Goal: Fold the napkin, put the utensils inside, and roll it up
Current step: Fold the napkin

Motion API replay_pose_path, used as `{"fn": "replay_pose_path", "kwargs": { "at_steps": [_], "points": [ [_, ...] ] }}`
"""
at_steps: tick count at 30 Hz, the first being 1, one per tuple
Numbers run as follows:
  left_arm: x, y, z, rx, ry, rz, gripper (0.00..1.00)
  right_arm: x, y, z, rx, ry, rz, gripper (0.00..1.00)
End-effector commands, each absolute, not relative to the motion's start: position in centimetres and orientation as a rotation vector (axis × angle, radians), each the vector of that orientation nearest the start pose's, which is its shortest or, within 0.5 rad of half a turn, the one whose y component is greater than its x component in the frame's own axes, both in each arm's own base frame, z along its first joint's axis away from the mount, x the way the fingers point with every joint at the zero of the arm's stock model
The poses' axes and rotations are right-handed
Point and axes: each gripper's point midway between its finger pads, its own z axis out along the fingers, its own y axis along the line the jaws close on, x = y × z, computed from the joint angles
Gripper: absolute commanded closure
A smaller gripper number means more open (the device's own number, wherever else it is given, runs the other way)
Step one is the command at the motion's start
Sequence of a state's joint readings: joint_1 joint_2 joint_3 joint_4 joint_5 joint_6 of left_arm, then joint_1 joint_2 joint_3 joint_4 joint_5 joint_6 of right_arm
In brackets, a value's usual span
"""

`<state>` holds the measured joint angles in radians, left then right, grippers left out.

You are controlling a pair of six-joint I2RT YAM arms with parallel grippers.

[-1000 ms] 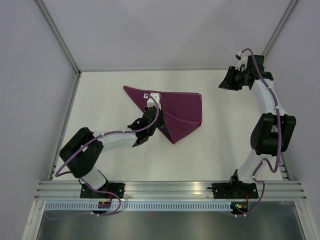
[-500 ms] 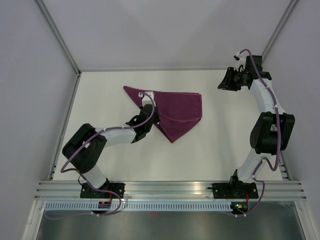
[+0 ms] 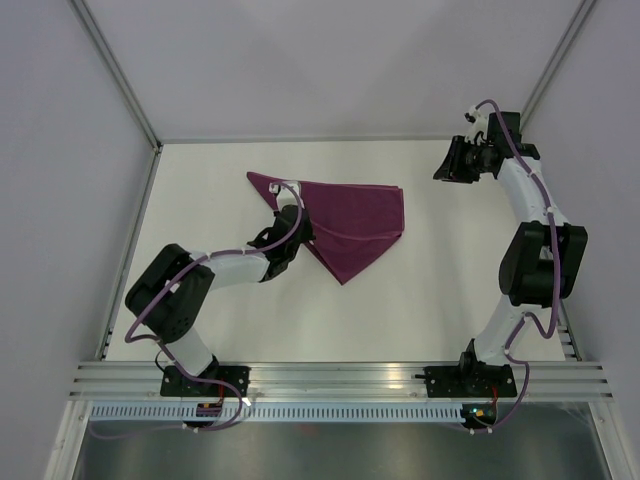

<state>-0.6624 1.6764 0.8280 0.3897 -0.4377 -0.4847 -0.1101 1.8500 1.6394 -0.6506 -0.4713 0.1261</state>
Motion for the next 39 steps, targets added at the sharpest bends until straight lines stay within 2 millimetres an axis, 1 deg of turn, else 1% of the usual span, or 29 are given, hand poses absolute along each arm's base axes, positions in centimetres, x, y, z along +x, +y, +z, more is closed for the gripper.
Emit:
{"fn": "replay_pose_path", "kwargs": {
  "at_steps": [1,5,6,9,19,23,26,31,34,36,37,39],
  "points": [
    [39.7,-23.6,9.1,-0.147,1.998,-0.33,0.98,47.8,3.5,18.6,0.046,2.356,0.558,0.63],
    [39.9,-23.2,8.6,-0.171,2.011,-0.323,0.98,47.7,3.5,18.3,0.046,2.364,0.556,0.64],
    [40.0,-22.8,8.4,-0.194,2.015,-0.316,0.98,47.7,3.6,18.4,0.043,2.361,0.556,0.64],
    [40.1,-22.7,7.9,-0.203,2.029,-0.313,0.98,47.7,3.6,18.2,0.041,2.368,0.555,0.64],
    [40.5,-22.8,7.5,-0.233,2.061,-0.303,0.97,47.5,3.8,18.0,0.031,2.375,0.554,0.64],
    [40.7,-22.9,7.2,-0.243,2.076,-0.294,0.79,47.5,3.8,18.1,0.029,2.375,0.558,0.64],
    [40.9,-23.0,7.3,-0.241,2.078,-0.294,0.7,47.4,3.8,18.1,0.027,2.374,0.559,0.64],
    [41.3,-22.8,7.5,-0.241,2.076,-0.296,0.69,47.4,3.8,18.1,0.025,2.375,0.56,0.64],
    [41.7,-22.4,8.1,-0.25,2.068,-0.293,0.66,47.4,3.8,18.0,0.024,2.377,0.56,0.63],
    [42.0,-21.7,8.6,-0.263,2.058,-0.284,0.6,47.4,3.9,18.1,0.02,2.374,0.563,0.63],
    [42.2,-21.4,9.3,-0.273,2.042,-0.287,0.52,47.4,3.9,18.1,0.022,2.375,0.563,0.64],
    [43.0,-19.9,10.1,-0.318,2.031,-0.281,0.46,47.4,4.0,18.2,0.018,2.373,0.567,0.64]
  ]
}}
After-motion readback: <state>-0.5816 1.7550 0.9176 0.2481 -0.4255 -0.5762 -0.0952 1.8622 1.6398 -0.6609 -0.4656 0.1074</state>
